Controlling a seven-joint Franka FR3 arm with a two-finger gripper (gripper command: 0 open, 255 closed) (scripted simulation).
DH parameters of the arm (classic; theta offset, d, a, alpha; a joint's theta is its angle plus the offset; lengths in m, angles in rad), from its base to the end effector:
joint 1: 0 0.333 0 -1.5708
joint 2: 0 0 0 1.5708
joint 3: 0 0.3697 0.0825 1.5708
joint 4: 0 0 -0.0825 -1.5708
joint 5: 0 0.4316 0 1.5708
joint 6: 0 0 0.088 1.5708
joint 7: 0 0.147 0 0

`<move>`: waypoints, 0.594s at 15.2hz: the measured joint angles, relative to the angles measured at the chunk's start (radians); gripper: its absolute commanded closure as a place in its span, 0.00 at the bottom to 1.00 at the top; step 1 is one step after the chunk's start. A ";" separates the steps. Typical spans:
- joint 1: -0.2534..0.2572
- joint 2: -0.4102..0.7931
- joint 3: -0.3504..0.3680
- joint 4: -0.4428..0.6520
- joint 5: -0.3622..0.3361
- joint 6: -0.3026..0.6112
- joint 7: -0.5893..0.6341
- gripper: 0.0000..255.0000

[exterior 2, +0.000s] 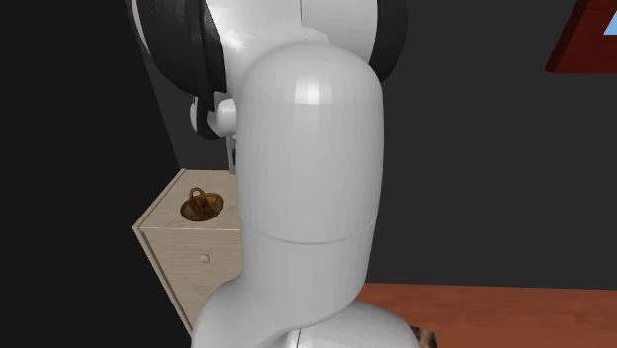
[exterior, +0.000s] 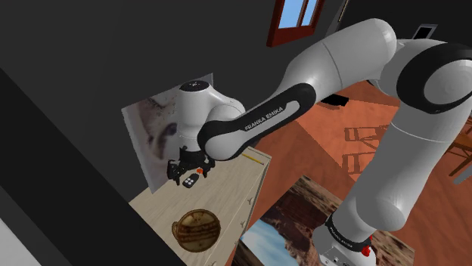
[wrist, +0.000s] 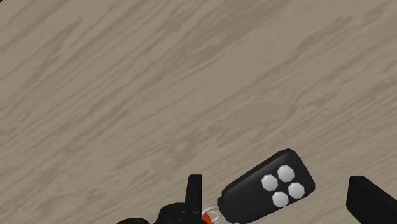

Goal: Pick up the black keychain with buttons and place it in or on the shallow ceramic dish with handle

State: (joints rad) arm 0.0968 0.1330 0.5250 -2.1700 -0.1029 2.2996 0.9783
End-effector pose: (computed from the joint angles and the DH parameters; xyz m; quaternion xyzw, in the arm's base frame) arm 0.4876 0.3408 0.3244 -0.9892 0.1459 -0.0096 0.0022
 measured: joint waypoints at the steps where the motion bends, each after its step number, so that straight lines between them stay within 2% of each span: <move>1: 0.000 0.003 -0.001 -0.001 -0.002 0.004 0.002 0.00; 6: 0.000 0.006 -0.001 -0.002 -0.005 0.007 0.002 0.00; 7: 0.000 0.006 -0.001 -0.002 -0.005 0.007 0.002 1.00; 9: 0.000 0.006 -0.001 -0.002 -0.005 0.007 0.002 1.00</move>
State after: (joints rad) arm 0.0972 0.1394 0.5236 -2.1716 -0.1076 2.3071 0.9807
